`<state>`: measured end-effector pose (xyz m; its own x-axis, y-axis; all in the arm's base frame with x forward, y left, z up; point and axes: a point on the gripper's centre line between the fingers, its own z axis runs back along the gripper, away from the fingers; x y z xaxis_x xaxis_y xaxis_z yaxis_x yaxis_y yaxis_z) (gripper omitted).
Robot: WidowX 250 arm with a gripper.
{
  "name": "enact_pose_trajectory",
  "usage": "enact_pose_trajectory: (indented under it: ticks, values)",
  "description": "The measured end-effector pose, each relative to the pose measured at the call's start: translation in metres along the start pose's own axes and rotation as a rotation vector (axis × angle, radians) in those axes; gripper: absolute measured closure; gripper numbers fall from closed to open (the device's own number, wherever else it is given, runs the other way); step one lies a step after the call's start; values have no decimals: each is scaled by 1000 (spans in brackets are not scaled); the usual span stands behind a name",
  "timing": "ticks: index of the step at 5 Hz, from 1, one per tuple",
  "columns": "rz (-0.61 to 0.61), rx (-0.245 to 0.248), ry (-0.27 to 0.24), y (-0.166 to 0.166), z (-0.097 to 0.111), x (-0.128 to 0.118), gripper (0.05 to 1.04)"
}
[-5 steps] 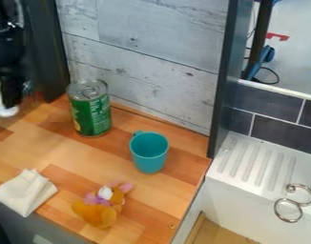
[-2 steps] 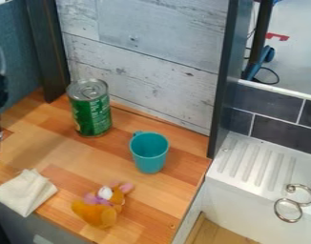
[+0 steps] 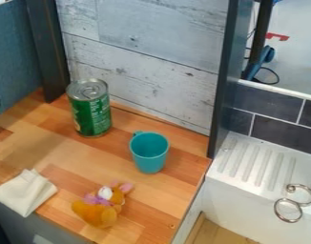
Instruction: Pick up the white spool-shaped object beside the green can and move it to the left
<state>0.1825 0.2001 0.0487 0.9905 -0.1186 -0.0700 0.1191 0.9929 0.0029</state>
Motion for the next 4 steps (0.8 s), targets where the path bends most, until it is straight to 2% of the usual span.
enact_pose_trajectory:
  ticks: [2, 4]
  values:
    - [-33, -51, 29, 7, -19, 8, 475]
    - [-38, -26, 62, 15, -26, 7, 474]
